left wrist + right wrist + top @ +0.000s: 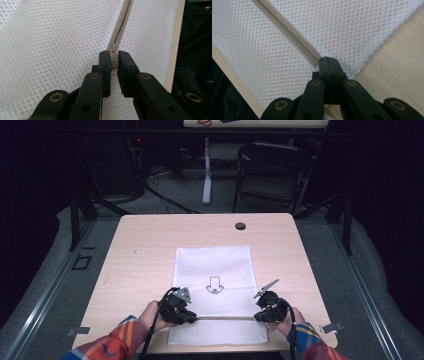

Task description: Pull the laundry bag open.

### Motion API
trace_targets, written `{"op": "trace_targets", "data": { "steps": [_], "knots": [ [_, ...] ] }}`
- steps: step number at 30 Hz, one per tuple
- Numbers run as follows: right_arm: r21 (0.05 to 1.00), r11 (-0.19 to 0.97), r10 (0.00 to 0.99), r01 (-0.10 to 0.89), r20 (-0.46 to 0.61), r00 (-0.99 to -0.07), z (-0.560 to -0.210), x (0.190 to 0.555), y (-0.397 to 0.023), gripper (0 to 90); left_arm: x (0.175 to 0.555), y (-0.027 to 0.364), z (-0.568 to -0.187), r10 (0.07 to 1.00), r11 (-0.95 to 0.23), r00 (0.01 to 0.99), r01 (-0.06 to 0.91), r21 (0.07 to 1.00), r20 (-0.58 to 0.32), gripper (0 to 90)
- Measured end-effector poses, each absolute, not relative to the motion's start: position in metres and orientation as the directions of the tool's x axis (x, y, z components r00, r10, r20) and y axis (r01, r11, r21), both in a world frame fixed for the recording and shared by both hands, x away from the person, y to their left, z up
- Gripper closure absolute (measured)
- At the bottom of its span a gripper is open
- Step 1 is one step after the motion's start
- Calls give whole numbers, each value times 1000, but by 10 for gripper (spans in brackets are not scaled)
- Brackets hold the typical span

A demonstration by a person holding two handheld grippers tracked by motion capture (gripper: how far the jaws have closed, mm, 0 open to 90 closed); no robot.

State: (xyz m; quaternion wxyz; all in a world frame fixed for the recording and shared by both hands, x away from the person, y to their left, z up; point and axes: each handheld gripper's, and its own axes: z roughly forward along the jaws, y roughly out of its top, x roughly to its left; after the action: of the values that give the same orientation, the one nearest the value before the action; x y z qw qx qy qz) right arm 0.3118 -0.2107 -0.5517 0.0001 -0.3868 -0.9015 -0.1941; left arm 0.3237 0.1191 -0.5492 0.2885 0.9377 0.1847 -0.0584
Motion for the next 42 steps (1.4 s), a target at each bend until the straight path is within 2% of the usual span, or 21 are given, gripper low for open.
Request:
{"op": "trace_targets", "data": {
  "steps": [42],
  "knots": [
    [349,615,707,707,154,-691,-552,312,-210,900,321,149,-547,340,-757,913,409,510,-227,815]
  ]
}}
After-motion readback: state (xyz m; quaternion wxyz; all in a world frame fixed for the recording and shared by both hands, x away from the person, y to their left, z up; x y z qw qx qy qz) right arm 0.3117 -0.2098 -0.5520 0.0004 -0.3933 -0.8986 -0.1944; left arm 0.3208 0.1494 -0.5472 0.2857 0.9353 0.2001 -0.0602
